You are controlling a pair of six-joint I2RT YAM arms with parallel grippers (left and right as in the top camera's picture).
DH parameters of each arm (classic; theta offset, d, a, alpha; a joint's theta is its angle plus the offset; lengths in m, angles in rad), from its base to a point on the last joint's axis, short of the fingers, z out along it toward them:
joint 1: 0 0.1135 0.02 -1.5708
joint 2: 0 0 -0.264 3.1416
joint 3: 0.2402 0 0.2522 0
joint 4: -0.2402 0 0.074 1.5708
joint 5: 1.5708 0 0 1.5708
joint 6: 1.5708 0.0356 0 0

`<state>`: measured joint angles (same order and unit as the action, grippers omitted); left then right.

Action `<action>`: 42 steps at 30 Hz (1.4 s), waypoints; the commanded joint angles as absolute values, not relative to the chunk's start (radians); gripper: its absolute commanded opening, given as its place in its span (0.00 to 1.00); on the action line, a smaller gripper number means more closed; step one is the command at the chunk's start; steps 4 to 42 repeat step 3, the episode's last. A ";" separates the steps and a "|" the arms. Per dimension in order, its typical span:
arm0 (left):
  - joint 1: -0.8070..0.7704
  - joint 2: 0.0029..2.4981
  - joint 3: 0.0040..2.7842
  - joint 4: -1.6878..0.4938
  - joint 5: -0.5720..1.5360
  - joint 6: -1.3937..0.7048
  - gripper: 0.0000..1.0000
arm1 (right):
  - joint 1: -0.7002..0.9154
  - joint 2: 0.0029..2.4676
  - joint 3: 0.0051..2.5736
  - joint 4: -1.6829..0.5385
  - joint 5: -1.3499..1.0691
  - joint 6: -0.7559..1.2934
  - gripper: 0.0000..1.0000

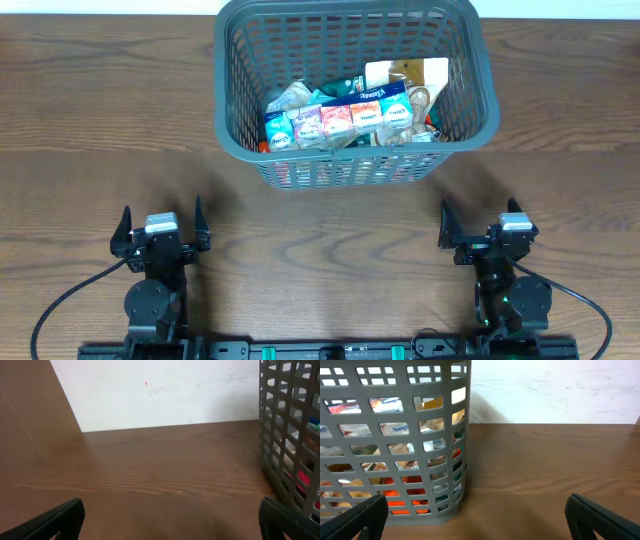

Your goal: Pack container

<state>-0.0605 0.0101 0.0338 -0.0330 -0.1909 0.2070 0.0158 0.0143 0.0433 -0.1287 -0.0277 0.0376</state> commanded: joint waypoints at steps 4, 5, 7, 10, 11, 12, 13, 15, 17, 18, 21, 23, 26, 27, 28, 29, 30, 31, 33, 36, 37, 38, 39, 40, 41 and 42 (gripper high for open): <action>-0.056 0.004 0.004 -0.051 -0.210 0.213 0.99 | 0.007 0.006 0.031 -0.123 -0.031 0.048 1.00; -0.056 0.004 0.004 -0.051 -0.210 0.213 0.99 | 0.007 0.006 0.031 -0.123 -0.031 0.048 1.00; -0.056 0.004 0.004 -0.051 -0.210 0.213 0.99 | 0.007 0.006 0.031 -0.123 -0.031 0.048 1.00; -0.056 0.004 0.004 -0.051 -0.210 0.213 0.99 | 0.007 0.006 0.031 -0.123 -0.031 0.048 1.00; -0.056 0.004 0.004 -0.051 -0.210 0.213 0.99 | 0.007 0.006 0.031 -0.123 -0.031 0.048 1.00; -0.056 0.004 0.004 -0.051 -0.210 0.213 0.99 | 0.007 0.006 0.031 -0.123 -0.031 0.048 1.00; -0.056 0.004 0.004 -0.051 -0.210 0.213 0.99 | 0.007 0.006 0.031 -0.123 -0.031 0.048 1.00; -0.056 0.004 0.004 -0.051 -0.210 0.213 0.99 | 0.007 0.006 0.031 -0.123 -0.031 0.048 1.00; -0.056 0.004 0.004 -0.051 -0.210 0.213 0.99 | 0.007 0.006 0.031 -0.123 -0.031 0.048 1.00; -0.056 0.004 0.004 -0.051 -0.210 0.213 0.99 | 0.007 0.006 0.031 -0.123 -0.031 0.048 1.00; -0.056 0.004 0.004 -0.051 -0.210 0.213 0.99 | 0.007 0.006 0.031 -0.123 -0.031 0.048 1.00; -0.056 0.004 0.004 -0.051 -0.210 0.213 0.99 | 0.007 0.006 0.031 -0.123 -0.031 0.048 1.00; -0.056 0.004 0.004 -0.051 -0.210 0.213 0.99 | 0.007 0.006 0.031 -0.123 -0.031 0.048 1.00; -0.056 0.004 0.004 -0.051 -0.210 0.213 0.99 | 0.007 0.006 0.031 -0.123 -0.031 0.048 1.00; -0.056 0.004 0.004 -0.051 -0.210 0.213 0.99 | 0.007 0.006 0.031 -0.123 -0.031 0.048 1.00; -0.056 0.004 0.004 -0.051 -0.210 0.213 0.99 | 0.007 0.006 0.031 -0.123 -0.031 0.048 1.00; -0.056 0.004 0.004 -0.051 -0.210 0.213 0.99 | 0.007 0.006 0.031 -0.123 -0.031 0.048 1.00; -0.056 0.004 0.004 -0.051 -0.210 0.213 0.99 | 0.007 0.006 0.031 -0.123 -0.031 0.048 1.00; -0.056 0.004 0.004 -0.051 -0.210 0.213 0.99 | 0.007 0.006 0.031 -0.123 -0.031 0.048 1.00; -0.056 0.004 0.004 -0.051 -0.210 0.213 0.99 | 0.007 0.006 0.031 -0.123 -0.031 0.048 1.00; -0.056 0.004 0.004 -0.051 -0.210 0.213 0.99 | 0.007 0.006 0.031 -0.123 -0.031 0.048 1.00; -0.056 0.004 0.004 -0.051 -0.210 0.213 0.99 | 0.007 0.006 0.031 -0.123 -0.031 0.048 1.00; -0.056 0.004 0.004 -0.051 -0.210 0.213 0.99 | 0.007 0.006 0.031 -0.123 -0.031 0.048 1.00; -0.056 0.004 0.004 -0.051 -0.210 0.213 0.99 | 0.007 0.006 0.031 -0.123 -0.031 0.048 1.00; -0.056 0.004 0.004 -0.051 -0.210 0.213 0.99 | 0.007 0.006 0.031 -0.123 -0.031 0.048 1.00; -0.056 0.004 0.004 -0.051 -0.210 0.213 0.99 | 0.007 0.006 0.031 -0.123 -0.031 0.048 1.00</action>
